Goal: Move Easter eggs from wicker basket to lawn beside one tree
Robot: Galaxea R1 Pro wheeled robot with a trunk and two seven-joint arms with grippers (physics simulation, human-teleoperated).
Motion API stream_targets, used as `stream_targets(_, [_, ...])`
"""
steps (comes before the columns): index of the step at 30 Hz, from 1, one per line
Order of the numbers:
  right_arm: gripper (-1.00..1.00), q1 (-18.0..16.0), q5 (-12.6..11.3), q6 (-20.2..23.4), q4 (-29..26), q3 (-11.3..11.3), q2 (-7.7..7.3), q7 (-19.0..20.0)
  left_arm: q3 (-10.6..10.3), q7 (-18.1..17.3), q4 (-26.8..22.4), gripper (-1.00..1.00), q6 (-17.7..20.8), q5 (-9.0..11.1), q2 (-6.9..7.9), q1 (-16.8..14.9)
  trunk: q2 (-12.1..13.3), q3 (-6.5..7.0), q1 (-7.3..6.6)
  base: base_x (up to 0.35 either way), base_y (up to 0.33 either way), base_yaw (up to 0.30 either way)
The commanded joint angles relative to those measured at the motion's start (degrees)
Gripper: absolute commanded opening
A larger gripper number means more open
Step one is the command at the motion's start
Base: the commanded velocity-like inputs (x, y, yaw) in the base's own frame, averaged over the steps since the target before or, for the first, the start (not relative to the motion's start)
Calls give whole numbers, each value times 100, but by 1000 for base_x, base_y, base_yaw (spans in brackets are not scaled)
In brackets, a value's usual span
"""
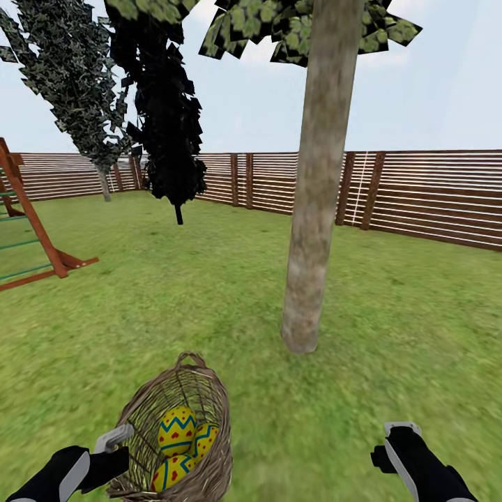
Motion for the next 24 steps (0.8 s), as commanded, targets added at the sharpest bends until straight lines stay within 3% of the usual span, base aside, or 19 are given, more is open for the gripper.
stream_targets(1, [100, -2, -16, 26, -8, -2, 1, -20, 51, -18, -10, -100, 47, 55, -3, -4, -45, -24, 22, 0, 0, 0])
stream_targets(24, [100, -2, -16, -6, -8, -6, 9, -23, 42, -10, -1, -100, 46, 55, -12, -4, -967, -437, 527, 0, 0, 0])
